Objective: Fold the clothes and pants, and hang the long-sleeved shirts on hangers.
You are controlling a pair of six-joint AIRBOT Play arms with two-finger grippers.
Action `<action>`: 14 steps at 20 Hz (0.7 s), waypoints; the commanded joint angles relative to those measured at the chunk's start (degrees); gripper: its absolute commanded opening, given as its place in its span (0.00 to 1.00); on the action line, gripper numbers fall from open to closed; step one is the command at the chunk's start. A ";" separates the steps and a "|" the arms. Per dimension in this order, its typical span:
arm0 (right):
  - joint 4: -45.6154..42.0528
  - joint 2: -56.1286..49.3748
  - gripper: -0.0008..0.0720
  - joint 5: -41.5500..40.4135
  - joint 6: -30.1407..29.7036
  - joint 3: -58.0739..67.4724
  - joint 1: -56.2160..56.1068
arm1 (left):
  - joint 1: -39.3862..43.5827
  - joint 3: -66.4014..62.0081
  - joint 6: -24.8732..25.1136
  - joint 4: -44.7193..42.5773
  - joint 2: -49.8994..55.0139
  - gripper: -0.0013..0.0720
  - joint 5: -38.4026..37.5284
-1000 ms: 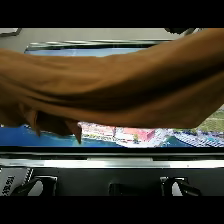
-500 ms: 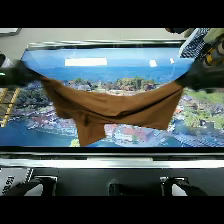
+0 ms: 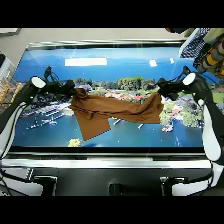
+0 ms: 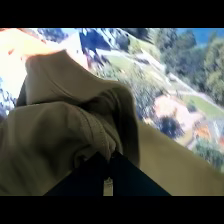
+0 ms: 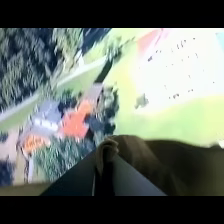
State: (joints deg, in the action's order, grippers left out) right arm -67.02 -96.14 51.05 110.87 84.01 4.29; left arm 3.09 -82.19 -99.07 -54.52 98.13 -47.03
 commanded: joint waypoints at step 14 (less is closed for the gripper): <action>8.41 9.18 0.70 24.00 -28.09 -9.73 21.49 | -16.70 -6.47 15.72 1.86 -1.70 0.77 -26.34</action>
State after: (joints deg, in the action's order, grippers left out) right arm -60.99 -91.24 68.03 91.50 80.73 20.40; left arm -9.26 -88.20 -89.23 -52.64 98.83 -61.23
